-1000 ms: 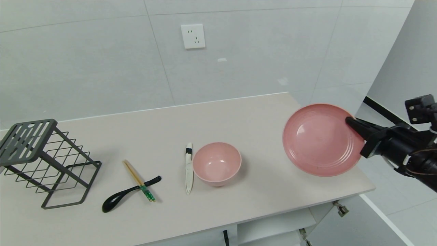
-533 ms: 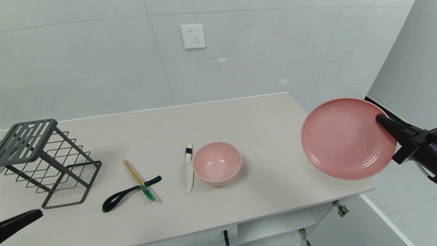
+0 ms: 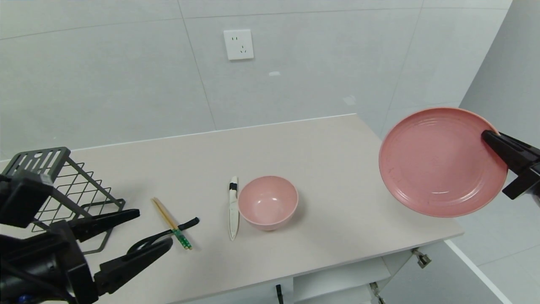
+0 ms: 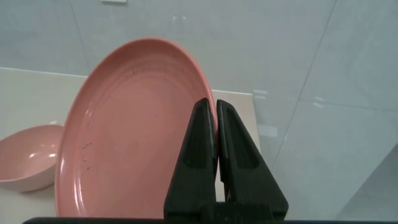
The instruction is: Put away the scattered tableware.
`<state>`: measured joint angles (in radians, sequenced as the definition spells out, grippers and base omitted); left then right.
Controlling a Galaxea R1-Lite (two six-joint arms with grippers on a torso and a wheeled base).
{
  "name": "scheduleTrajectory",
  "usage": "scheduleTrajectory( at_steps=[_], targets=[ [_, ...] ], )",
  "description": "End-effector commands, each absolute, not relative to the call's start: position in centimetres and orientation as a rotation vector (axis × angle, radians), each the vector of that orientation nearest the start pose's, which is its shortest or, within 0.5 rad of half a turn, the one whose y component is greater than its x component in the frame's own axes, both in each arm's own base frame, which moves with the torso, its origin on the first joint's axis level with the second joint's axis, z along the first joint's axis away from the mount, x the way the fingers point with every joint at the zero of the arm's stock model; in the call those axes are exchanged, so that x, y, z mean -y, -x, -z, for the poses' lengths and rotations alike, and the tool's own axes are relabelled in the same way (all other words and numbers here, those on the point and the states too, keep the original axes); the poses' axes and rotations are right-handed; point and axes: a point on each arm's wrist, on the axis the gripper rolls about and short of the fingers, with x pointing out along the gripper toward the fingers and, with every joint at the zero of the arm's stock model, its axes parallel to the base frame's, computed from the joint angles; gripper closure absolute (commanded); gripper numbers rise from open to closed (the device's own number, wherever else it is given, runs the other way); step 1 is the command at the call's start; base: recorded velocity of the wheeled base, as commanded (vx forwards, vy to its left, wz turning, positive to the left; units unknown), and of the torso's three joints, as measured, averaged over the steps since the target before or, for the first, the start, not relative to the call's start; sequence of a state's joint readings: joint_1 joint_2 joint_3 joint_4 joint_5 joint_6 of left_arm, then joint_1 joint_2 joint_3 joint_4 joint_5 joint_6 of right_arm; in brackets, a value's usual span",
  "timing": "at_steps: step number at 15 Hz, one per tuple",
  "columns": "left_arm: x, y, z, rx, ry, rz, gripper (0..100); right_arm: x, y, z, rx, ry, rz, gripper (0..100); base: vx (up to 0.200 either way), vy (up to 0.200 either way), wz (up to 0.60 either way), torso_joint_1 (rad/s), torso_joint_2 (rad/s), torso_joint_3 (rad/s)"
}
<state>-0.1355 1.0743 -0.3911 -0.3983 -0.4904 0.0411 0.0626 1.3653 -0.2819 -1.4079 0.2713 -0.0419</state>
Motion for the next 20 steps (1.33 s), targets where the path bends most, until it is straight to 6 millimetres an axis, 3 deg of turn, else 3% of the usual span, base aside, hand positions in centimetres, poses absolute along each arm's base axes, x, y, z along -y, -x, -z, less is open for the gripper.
scheduleTrajectory(
  at_steps=[1,5,9,11,14,17,20],
  targets=[
    [3.5,-15.7,-17.4,-0.363,0.021,0.621,0,-1.7,-18.1,-20.9,0.34,0.077,-0.324,100,0.0,0.0,0.0,0.0,0.0,0.0],
    [4.9,-18.5,-16.8,-0.434,0.019,0.67,0,-1.8,-18.2,-20.5,0.326,0.104,-0.323,100,0.0,0.0,0.0,0.0,0.0,0.0],
    [7.1,-19.8,-16.0,-0.455,-0.004,0.747,0,-1.8,-18.1,-20.4,0.324,0.105,-0.329,100,0.0,0.0,0.0,0.0,0.0,0.0],
    [7.8,-22.7,-16.0,-0.429,-0.022,0.643,0,-1.9,-18.1,-20.3,0.321,0.116,-0.354,100,0.0,0.0,0.0,0.0,0.0,0.0],
    [9.8,-25.6,-15.3,-0.402,-0.054,0.602,0,-1.9,-18.0,-20.2,0.318,0.117,-0.354,100,0.0,0.0,0.0,0.0,0.0,0.0],
    [11.8,-27.9,-14.0,-0.436,-0.102,0.483,0,-1.9,-18.0,-20.2,0.32,0.117,-0.354,100,0.0,0.0,0.0,0.0,0.0,0.0],
    [12.7,-29.8,-12.7,-0.478,-0.097,0.457,0,-1.9,-18.1,-20.2,0.319,0.119,-0.354,100,0.0,0.0,0.0,0.0,0.0,0.0]
  ],
)
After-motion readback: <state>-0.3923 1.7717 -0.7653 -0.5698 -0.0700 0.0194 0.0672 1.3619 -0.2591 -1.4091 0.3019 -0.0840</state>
